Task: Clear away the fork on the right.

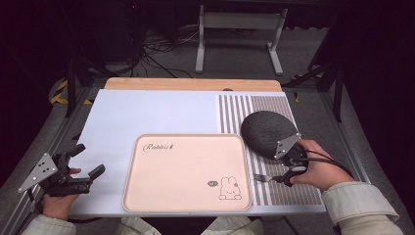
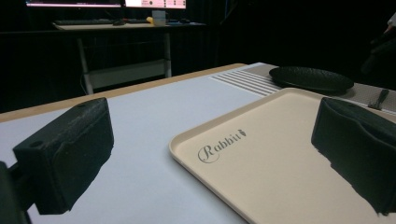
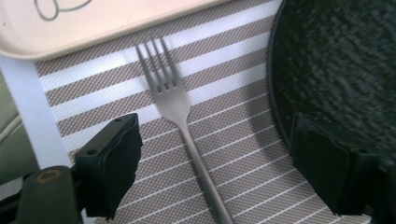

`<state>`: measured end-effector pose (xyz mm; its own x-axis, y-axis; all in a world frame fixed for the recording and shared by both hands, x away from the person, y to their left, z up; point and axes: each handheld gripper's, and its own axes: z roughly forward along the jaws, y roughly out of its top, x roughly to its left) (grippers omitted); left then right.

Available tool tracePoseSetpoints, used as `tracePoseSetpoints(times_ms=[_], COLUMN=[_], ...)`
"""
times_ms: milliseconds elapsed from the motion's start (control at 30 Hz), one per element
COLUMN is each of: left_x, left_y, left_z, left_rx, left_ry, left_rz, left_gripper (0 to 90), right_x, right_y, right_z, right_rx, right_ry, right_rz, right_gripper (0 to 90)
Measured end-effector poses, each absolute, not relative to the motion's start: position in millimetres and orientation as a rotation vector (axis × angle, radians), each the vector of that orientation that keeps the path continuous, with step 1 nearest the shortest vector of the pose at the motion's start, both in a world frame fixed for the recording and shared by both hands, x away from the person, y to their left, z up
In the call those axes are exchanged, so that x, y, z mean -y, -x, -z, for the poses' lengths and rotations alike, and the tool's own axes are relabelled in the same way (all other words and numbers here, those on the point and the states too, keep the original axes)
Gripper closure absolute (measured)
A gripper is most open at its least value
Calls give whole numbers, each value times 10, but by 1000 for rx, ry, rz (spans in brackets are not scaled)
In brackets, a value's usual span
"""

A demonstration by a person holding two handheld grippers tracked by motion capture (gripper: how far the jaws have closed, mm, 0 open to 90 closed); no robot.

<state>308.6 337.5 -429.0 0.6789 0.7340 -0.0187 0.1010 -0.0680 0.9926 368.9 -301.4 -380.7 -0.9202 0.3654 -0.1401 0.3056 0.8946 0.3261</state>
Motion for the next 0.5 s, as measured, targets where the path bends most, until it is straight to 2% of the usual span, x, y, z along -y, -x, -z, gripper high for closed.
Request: tracePoseSetpoints(times_ms=[500], left_x=[-3375], left_y=[-3084], left_z=[4289], left_rx=[-704], left_ry=[-1577], left_rz=[-598], left_gripper=[0], right_x=[2970], right_y=[-3704], right_z=[3944], right_rx=[-2965], right_ry=[-466], right_rz=[-316], right_gripper=[238])
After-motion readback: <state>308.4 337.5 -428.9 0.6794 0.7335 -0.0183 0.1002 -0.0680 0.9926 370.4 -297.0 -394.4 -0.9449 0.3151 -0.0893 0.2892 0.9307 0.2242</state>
